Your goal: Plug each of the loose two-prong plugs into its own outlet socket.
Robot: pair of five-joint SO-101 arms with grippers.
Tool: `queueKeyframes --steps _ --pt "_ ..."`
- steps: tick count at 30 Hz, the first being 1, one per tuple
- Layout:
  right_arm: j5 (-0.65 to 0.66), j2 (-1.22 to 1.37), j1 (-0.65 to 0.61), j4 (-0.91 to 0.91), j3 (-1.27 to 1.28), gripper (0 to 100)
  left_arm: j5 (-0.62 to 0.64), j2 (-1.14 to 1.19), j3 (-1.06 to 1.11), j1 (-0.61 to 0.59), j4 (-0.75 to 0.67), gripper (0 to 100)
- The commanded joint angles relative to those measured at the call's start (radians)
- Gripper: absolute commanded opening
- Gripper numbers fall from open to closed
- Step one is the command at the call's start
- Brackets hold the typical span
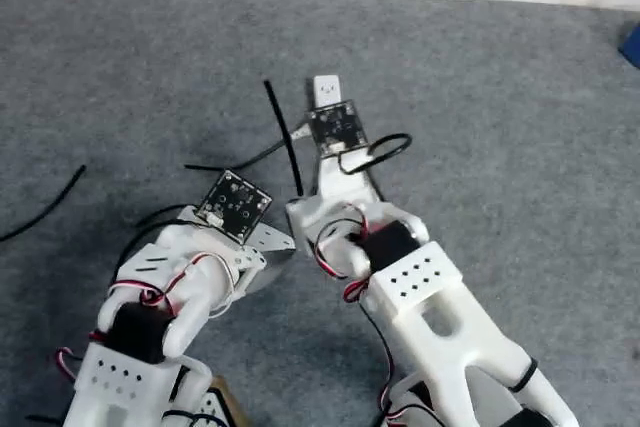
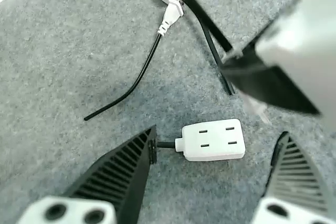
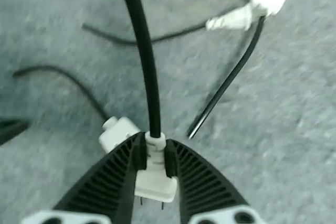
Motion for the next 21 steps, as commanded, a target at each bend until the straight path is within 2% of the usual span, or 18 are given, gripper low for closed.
queueKeyframes --steps 1,4,10,14,21 --pt "-0.048 -0.035 -0.036 0.096 -0.122 0.5 -0.008 -0.008 -0.004 0.016 -0.026 35" --pt "-0.061 -0.035 -0.067 0.157 -0.176 0.5 -0.008 -0.008 -0.004 0.016 -0.026 35" --pt "-0.063 -0.035 -0.081 0.159 -0.196 0.5 -0.005 -0.007 0.001 0.025 -0.028 35" --pt "-0.077 -0.035 -0.11 0.16 -0.196 0.5 0.014 -0.007 0.058 0.13 -0.072 35" --pt "-0.075 -0.035 -0.117 0.183 -0.199 0.5 0.011 -0.007 0.074 0.096 -0.106 35"
